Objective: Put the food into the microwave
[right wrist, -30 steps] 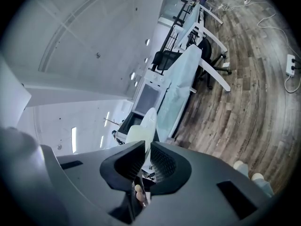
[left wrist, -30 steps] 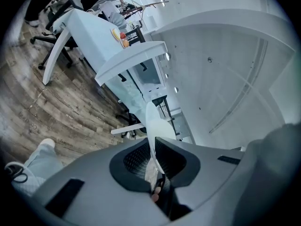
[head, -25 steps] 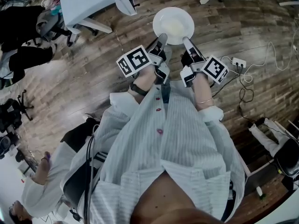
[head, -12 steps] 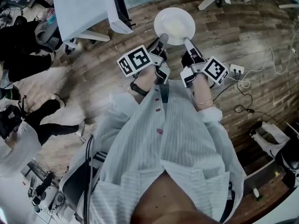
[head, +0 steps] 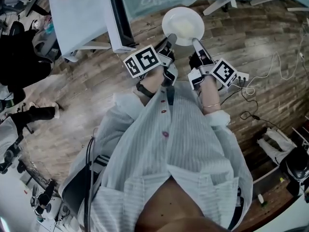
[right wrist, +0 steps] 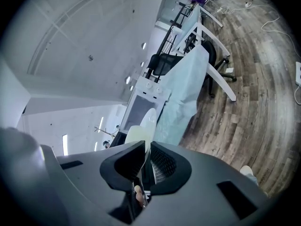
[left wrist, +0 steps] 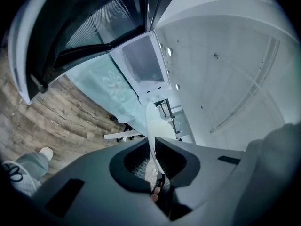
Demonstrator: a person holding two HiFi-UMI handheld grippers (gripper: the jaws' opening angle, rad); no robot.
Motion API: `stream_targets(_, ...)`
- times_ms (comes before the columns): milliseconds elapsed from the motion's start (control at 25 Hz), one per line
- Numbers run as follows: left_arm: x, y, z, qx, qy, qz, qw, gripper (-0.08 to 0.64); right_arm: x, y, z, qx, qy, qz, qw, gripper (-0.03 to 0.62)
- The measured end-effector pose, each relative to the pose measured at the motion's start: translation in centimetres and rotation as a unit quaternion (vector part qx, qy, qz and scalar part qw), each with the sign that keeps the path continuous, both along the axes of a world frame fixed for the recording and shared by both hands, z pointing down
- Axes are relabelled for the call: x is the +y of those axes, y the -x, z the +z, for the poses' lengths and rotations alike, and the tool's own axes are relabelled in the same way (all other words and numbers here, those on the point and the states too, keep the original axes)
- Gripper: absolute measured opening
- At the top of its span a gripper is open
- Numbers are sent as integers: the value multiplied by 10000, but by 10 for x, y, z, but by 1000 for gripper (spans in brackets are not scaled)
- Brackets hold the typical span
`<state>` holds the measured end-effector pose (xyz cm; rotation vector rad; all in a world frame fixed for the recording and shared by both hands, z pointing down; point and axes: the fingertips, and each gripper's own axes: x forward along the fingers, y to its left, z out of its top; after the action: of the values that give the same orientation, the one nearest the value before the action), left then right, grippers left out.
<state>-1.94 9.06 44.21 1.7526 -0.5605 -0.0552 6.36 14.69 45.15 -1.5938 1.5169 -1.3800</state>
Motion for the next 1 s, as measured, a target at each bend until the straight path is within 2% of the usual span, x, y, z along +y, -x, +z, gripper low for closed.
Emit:
stream_targets(120,-18,-9,0,33,21,16,10000,29,-23,-6,-6,-26,-263,-73,9996,49)
stream_targets(240,-30,-17,2,30,28,-51,10000,29,-33,-16,-1,-17,-124,-69,9999,49)
stream_targets(360,-33,-28,6,0,17,-194,9998,29,-40,-27,1,-63,-229,-206,9995,49)
stream_targets(520,-47,-33,3,-128,-80,-567,9983,29,-57,-38,5,-81,-9,-423,9991,49)
stream_targets(680,-67,-45,5,-117,-7,-897,9959,29,-81,-52,5,-123,-41,-738,9972,49)
stream_targets(760,-79,-53,5,-123,-4,-1069,9942,29,-93,-65,11,-65,158,-858,9962,49)
stream_targets(1000,-113,-72,3,-139,9,-1608,9869,29,-136,-88,10,-99,227,-1392,9900,49)
